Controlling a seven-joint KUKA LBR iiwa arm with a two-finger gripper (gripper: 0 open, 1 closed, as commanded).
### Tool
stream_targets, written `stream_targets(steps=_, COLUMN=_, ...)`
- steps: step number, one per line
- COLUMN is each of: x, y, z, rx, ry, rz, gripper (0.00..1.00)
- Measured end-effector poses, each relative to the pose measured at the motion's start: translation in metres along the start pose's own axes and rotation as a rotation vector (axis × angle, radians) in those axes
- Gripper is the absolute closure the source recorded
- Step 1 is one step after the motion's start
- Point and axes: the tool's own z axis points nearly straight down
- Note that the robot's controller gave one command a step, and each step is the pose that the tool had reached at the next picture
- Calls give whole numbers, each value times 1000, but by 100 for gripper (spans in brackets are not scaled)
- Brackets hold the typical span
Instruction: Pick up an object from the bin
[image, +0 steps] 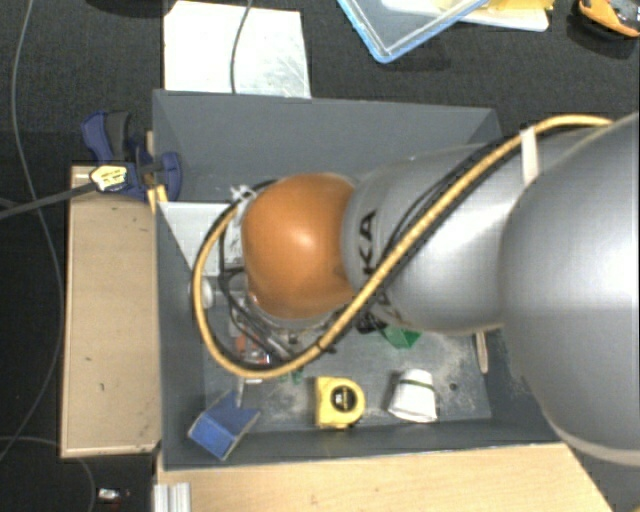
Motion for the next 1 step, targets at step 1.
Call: stream_targets(steps=1, x=-2, y=-1, z=-4, rx=-2, ry=-7, rz=6, gripper=0)
